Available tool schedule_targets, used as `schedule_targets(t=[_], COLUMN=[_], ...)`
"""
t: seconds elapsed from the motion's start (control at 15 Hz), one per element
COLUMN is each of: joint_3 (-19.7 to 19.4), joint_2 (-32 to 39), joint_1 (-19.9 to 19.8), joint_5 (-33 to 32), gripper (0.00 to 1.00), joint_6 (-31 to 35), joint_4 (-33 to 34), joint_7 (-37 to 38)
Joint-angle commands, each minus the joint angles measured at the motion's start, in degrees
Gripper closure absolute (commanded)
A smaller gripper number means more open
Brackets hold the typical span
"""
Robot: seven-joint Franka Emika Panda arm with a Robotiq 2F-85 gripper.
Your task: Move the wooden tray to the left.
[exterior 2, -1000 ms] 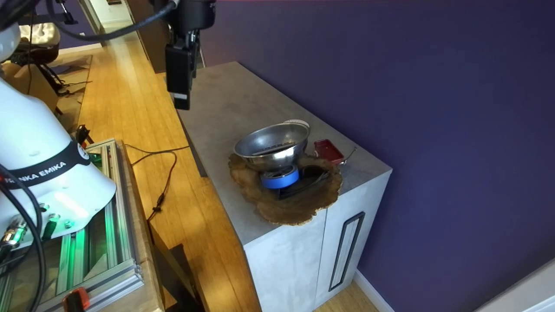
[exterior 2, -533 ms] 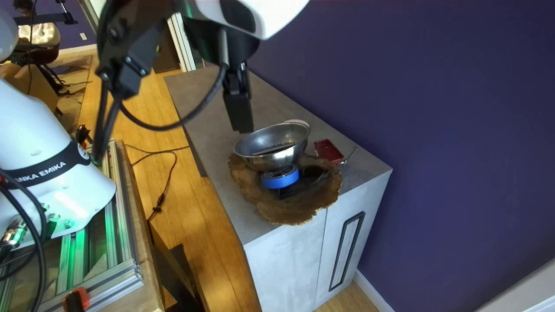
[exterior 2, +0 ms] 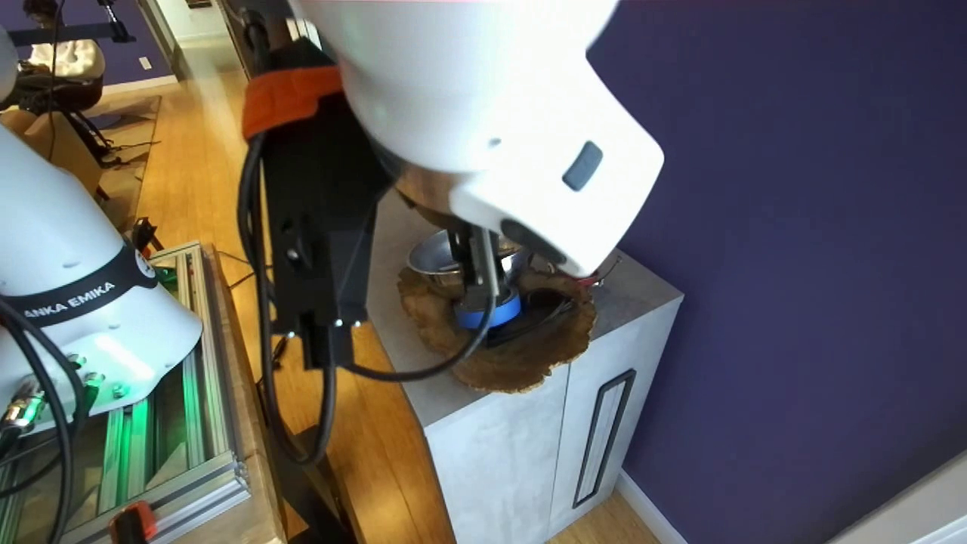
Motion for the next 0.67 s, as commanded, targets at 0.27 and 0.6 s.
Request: schedule_targets(t=[0.27, 0.6], joint_3=[21.3, 28.8], joint_2=[23.3, 24.4], joint_1=[-17.0, -22.3], joint_5=[0.0, -1.5], gripper=[0.00, 0.00], joint_6=[-2.2, 1.9], joint_4=[15.5, 16.1], joint_7=[-5.6, -2.9])
